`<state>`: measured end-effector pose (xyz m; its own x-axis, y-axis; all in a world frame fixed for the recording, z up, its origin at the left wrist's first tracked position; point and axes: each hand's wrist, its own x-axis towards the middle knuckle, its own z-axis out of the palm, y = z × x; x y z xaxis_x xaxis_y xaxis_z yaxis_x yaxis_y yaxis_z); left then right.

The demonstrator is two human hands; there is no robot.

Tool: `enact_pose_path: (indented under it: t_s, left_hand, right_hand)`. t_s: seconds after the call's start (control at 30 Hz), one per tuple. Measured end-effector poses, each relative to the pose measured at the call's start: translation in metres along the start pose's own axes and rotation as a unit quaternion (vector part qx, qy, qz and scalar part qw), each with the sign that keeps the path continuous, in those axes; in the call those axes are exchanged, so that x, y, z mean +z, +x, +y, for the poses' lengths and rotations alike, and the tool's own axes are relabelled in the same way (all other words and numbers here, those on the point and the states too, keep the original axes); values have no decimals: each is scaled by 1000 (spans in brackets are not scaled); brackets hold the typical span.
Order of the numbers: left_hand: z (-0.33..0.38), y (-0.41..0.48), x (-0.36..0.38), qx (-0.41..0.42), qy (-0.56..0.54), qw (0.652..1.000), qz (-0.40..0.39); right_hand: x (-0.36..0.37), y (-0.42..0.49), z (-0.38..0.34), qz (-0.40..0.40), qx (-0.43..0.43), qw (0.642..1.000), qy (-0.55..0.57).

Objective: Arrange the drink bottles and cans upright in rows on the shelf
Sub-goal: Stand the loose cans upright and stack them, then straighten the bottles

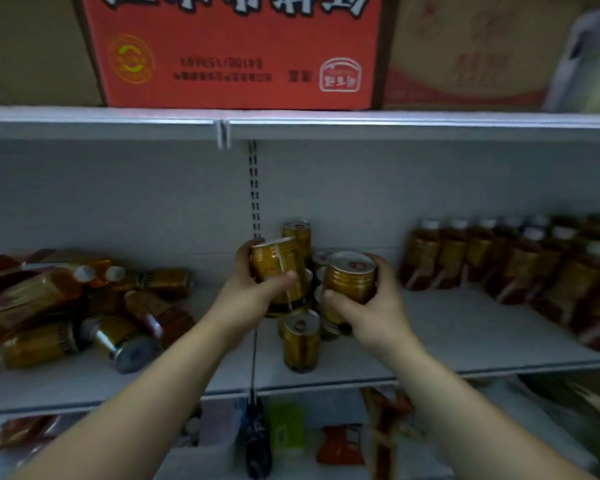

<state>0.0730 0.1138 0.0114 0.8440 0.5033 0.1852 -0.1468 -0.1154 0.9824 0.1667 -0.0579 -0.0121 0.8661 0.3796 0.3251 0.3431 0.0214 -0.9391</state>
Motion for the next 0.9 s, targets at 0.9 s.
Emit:
enact_pose_path:
  t_s: [0.9]
  left_hand:
    - [-63, -7, 224, -94, 241, 966, 3]
  right_hand:
    - [-232, 26, 93, -93, 107, 982, -129]
